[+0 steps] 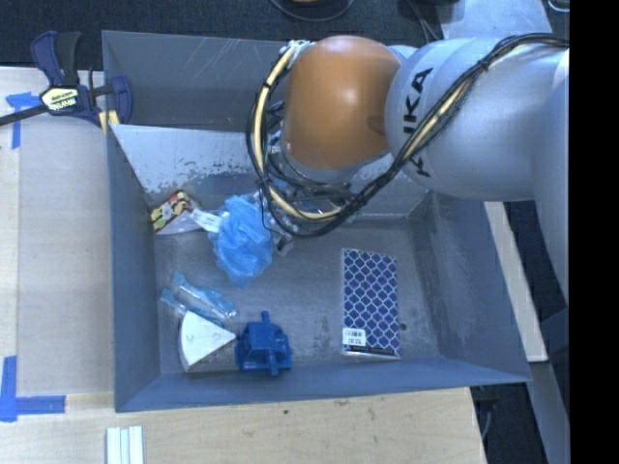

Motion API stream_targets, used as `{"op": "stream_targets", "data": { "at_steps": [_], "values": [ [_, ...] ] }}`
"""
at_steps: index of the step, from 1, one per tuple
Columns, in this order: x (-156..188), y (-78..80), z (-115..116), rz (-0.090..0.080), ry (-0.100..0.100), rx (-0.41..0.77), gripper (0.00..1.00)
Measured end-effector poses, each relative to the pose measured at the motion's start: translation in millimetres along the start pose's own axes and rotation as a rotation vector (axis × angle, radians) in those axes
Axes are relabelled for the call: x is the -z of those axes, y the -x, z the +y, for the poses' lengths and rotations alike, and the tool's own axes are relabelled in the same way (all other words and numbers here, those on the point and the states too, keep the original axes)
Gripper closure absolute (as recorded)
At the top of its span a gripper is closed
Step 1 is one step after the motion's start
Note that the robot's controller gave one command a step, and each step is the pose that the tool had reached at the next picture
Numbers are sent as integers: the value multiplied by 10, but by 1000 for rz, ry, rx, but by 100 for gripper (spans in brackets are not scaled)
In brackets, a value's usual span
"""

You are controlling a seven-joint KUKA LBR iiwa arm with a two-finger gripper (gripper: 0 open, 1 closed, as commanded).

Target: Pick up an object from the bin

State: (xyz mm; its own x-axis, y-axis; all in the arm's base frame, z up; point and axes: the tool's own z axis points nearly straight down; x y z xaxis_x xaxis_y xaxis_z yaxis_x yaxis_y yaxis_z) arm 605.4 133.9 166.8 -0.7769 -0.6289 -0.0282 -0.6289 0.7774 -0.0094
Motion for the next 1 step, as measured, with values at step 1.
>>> {"op": "stream_targets", "data": {
  "at_steps": [1],
  "values": [
    [746, -62, 188, -9, -3, 11, 100]
  ]
}}
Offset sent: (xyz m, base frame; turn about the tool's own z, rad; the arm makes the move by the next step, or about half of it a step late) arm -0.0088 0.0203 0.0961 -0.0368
